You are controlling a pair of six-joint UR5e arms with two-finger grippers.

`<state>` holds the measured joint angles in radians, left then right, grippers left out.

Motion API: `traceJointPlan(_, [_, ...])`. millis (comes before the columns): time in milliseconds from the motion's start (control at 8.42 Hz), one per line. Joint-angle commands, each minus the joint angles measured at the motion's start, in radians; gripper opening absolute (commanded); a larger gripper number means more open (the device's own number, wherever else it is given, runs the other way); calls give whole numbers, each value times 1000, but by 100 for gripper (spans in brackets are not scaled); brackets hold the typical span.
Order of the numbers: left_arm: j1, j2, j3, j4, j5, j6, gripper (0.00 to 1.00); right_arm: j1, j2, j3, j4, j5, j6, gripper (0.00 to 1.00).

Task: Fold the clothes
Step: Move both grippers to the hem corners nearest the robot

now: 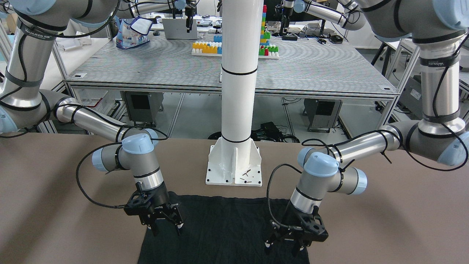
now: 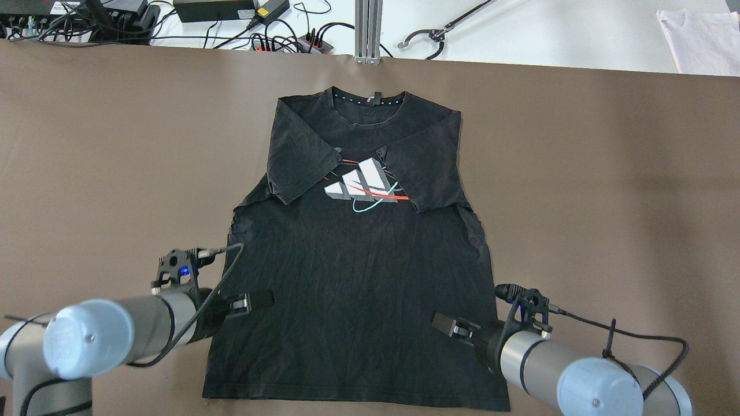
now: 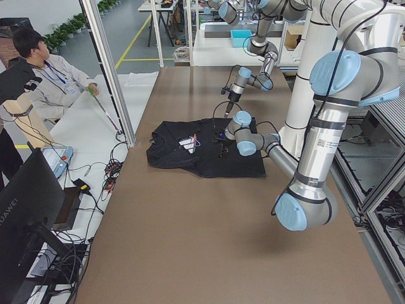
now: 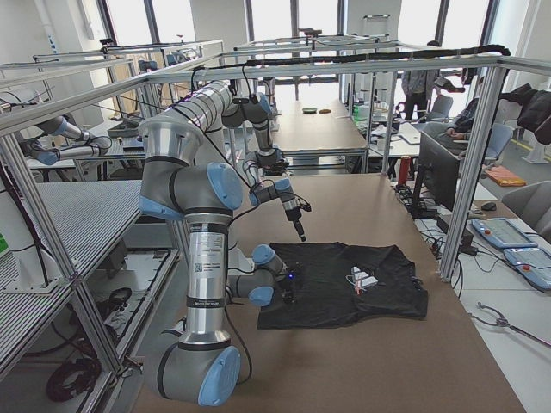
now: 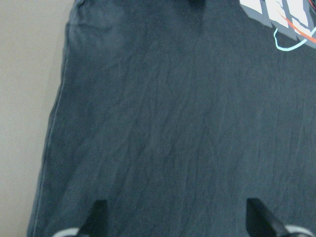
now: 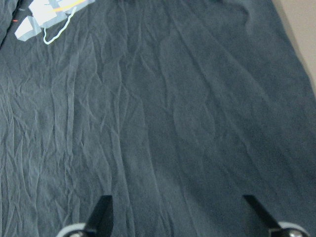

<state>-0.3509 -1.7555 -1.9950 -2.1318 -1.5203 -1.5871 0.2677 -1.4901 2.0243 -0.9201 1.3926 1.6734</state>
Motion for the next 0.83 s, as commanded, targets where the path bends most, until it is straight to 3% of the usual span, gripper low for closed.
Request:
traceJointPlan(0, [211,178,-27,-174,164,-100,100,-130,-135,94,20,-104,78,92])
traceJointPlan(594, [299,258,-25,-174,169,-125,100,-131,-153,88,18,-103,81,93])
traceJointPlan(713, [299,257,-25,-174,175,-123,91,-131,-151,88,18,-104,81,93])
